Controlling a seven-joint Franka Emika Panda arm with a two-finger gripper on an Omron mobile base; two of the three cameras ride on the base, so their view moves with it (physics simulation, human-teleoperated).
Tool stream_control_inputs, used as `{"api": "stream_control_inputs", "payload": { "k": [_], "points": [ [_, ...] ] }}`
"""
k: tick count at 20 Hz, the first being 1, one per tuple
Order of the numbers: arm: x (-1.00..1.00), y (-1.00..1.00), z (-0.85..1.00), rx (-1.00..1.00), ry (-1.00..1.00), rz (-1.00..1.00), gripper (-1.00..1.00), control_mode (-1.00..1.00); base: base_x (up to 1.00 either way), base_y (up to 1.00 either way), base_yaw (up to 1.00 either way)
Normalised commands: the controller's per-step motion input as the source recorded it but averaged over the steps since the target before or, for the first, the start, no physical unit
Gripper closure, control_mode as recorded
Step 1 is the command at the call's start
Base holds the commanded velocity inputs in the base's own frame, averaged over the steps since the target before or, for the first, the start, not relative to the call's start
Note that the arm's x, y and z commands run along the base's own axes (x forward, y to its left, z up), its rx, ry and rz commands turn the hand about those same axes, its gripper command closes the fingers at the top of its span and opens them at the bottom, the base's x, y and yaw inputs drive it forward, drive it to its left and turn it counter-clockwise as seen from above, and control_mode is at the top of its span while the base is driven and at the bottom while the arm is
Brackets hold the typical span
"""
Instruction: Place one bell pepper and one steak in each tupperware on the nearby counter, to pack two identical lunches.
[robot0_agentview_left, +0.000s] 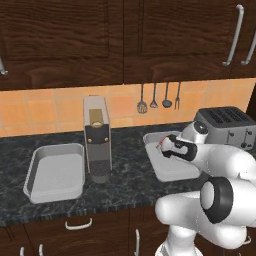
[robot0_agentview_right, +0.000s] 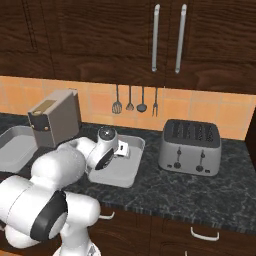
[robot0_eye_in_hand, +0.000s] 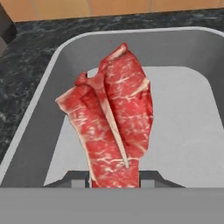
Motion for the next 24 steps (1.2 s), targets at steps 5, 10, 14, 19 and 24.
{"api": "stream_control_inputs", "payload": {
  "k": [5, 10, 14, 19, 24],
  "points": [
    [0.31, 0.00, -0.41, 0.00, 0.02, 0.00, 1.00, -1.00, 0.00, 0.00, 0.00],
    [0.25, 0.00, -0.32, 0.00, 0.00, 0.00, 1.00, -1.00, 0.00, 0.00, 0.00],
    [0.25, 0.08, -0.16, 0.00, 0.01, 0.00, -1.00, -1.00, 0.00, 0.00, 0.00],
    [0.11, 0.00, 0.01, 0.00, 0.01, -0.02, -1.00, -1.00, 0.00, 0.00, 0.00],
    [-0.80, 0.00, 0.63, 0.00, -0.01, 0.00, -1.00, -1.00, 0.00, 0.00, 0.00]
  ]
}}
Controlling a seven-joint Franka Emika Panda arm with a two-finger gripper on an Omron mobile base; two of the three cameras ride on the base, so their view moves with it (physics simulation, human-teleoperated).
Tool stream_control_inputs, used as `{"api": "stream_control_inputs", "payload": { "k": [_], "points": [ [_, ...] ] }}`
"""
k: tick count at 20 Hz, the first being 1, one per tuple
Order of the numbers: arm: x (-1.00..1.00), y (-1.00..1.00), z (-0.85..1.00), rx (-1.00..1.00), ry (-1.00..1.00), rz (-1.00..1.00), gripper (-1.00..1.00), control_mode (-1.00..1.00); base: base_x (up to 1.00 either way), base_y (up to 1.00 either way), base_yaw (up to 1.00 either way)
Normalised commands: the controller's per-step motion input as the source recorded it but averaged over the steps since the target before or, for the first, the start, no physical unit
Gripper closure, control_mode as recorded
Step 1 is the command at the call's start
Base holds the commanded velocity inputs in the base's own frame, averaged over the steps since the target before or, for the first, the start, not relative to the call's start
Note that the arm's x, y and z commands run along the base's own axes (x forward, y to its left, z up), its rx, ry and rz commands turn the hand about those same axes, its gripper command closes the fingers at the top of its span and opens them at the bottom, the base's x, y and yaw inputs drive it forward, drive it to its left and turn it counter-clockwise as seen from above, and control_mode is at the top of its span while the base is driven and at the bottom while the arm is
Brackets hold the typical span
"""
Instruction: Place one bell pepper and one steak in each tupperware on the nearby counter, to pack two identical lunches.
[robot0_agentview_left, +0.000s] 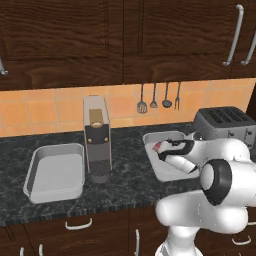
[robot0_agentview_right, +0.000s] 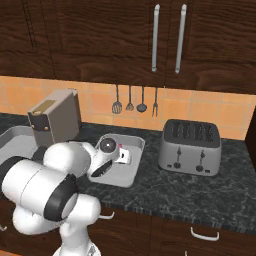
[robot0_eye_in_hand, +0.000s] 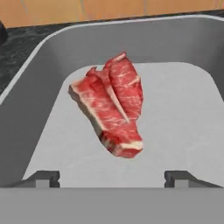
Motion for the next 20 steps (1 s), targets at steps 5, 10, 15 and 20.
{"api": "stream_control_inputs", "payload": {
  "k": [5, 10, 15, 20],
  "points": [
    [-0.84, -0.02, 0.98, 0.02, -0.11, 0.00, -1.00, -1.00, 0.00, 0.00, 0.00],
    [-0.92, 0.14, 0.33, 0.00, 0.05, 0.00, -1.00, -1.00, 0.00, 0.00, 0.00],
    [-1.00, 0.10, 0.35, 0.00, 0.00, 0.00, -1.00, -1.00, 0.00, 0.00, 0.00],
    [-0.78, 0.18, 0.18, 0.00, 0.00, 0.00, -1.00, 1.00, -0.20, 0.02, 0.00]
  ]
}}
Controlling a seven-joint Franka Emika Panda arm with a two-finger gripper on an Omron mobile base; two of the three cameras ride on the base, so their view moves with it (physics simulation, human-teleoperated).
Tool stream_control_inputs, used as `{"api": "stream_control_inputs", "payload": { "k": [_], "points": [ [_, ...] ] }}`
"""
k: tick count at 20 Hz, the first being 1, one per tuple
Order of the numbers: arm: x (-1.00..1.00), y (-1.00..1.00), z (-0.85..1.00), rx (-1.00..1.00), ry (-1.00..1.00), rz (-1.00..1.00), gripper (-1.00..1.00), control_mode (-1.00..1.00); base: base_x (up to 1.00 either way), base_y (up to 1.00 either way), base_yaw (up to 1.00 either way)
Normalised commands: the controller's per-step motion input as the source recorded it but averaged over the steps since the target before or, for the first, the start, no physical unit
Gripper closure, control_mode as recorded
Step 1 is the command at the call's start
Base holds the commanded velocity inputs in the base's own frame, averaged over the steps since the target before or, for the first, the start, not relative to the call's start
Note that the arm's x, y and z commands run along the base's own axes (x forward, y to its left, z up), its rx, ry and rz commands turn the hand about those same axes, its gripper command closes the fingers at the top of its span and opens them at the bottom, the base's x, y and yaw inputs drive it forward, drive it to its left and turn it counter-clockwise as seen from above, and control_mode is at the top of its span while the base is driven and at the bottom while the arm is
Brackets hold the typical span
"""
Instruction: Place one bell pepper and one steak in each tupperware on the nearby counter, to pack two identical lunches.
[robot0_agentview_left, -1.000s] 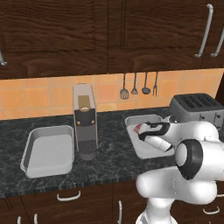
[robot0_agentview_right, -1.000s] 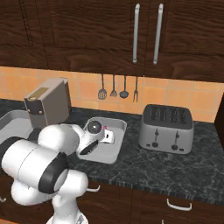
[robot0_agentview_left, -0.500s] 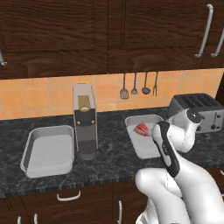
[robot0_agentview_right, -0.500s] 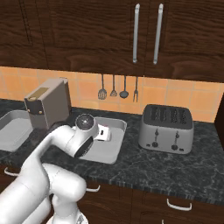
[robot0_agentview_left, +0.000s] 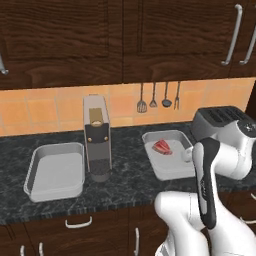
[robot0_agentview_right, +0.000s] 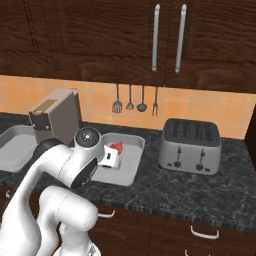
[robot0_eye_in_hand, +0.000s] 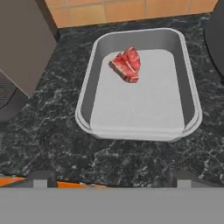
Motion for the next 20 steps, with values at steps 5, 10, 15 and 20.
{"api": "stream_control_inputs", "payload": {
  "k": [5, 10, 15, 20],
  "points": [
    [0.00, 0.00, 0.00, 0.00, 0.00, 0.00, -1.00, 1.00, -1.00, -0.23, -0.08],
    [0.00, 0.00, 0.00, 0.00, 0.00, 0.00, -1.00, 1.00, -0.92, -0.96, -0.26],
    [0.00, 0.00, 0.00, 0.00, 0.00, 0.00, -1.00, 1.00, -0.43, -1.00, -0.25],
    [0.00, 0.00, 0.00, 0.00, 0.00, 0.00, -1.00, 1.00, -0.01, -0.96, -0.18]
  ]
}}
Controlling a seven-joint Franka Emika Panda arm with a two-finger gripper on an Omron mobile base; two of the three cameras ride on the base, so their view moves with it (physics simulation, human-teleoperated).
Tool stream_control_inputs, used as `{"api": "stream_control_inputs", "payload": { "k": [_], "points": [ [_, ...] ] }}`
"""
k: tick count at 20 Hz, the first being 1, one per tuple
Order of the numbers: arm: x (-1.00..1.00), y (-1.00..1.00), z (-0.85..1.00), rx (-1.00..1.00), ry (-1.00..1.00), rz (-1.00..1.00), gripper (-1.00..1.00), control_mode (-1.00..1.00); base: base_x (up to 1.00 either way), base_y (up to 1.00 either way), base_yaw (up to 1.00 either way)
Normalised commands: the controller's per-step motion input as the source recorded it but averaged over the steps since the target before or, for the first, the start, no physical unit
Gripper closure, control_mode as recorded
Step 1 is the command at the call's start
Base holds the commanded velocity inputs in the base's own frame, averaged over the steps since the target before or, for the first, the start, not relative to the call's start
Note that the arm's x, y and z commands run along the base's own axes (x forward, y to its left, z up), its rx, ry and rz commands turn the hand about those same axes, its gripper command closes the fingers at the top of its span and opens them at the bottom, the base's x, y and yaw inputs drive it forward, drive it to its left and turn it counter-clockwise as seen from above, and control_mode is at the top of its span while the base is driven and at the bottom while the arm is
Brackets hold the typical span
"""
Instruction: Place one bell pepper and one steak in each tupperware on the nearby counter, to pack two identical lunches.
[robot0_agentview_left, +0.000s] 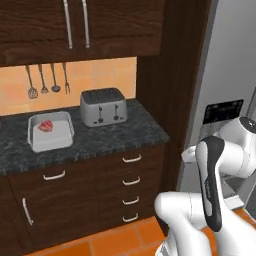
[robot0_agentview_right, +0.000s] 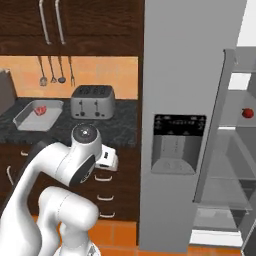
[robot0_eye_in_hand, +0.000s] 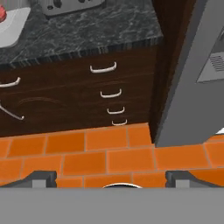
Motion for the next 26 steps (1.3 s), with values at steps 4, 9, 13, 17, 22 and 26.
{"api": "stream_control_inputs", "payload": {
  "k": [4, 9, 13, 17, 22, 26],
  "points": [
    [0.00, 0.00, 0.00, 0.00, 0.00, 0.00, -1.00, 1.00, 0.00, -0.84, -0.18],
    [0.00, 0.00, 0.00, 0.00, 0.00, 0.00, -1.00, 1.00, 0.00, -0.77, -0.16],
    [0.00, 0.00, 0.00, 0.00, 0.00, 0.00, -1.00, 1.00, 0.00, -0.71, -0.13],
    [0.00, 0.00, 0.00, 0.00, 0.00, 0.00, -1.00, 1.00, 0.00, -0.63, -0.09],
    [0.00, 0.00, 0.00, 0.00, 0.00, 0.00, -1.00, 1.00, 0.02, -0.59, -0.06],
    [0.00, 0.00, 0.00, 0.00, 0.00, 0.00, -1.00, 1.00, 0.04, -0.62, -0.05]
  ]
}}
